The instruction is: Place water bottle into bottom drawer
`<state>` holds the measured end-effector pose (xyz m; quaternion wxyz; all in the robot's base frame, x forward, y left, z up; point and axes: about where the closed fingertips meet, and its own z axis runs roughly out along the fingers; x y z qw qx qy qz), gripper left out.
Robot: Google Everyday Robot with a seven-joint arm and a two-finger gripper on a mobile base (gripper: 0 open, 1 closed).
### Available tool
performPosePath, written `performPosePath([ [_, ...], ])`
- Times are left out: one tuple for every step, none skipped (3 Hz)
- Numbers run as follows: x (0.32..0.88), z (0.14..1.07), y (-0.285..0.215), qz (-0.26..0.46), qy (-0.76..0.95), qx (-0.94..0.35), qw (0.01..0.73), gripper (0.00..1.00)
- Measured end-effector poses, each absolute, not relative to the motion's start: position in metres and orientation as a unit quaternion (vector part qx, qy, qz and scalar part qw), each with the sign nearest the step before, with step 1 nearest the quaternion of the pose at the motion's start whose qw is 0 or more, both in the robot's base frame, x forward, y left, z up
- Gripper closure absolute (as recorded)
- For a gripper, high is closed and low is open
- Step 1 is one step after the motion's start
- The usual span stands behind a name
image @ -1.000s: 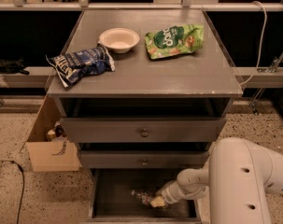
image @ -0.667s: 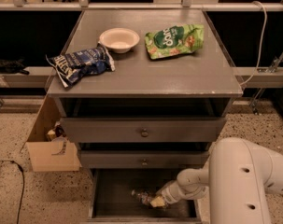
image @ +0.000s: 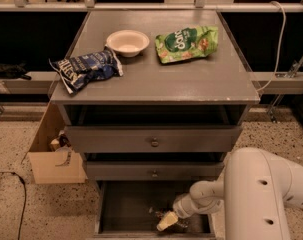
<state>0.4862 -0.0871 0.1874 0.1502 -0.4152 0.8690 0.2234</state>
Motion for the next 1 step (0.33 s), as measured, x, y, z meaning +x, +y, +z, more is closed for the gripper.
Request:
performPosePath([
  [0.4862, 0.1874, -0.0871, 0.223, 0.869, -0.415, 0.15, 0.0],
])
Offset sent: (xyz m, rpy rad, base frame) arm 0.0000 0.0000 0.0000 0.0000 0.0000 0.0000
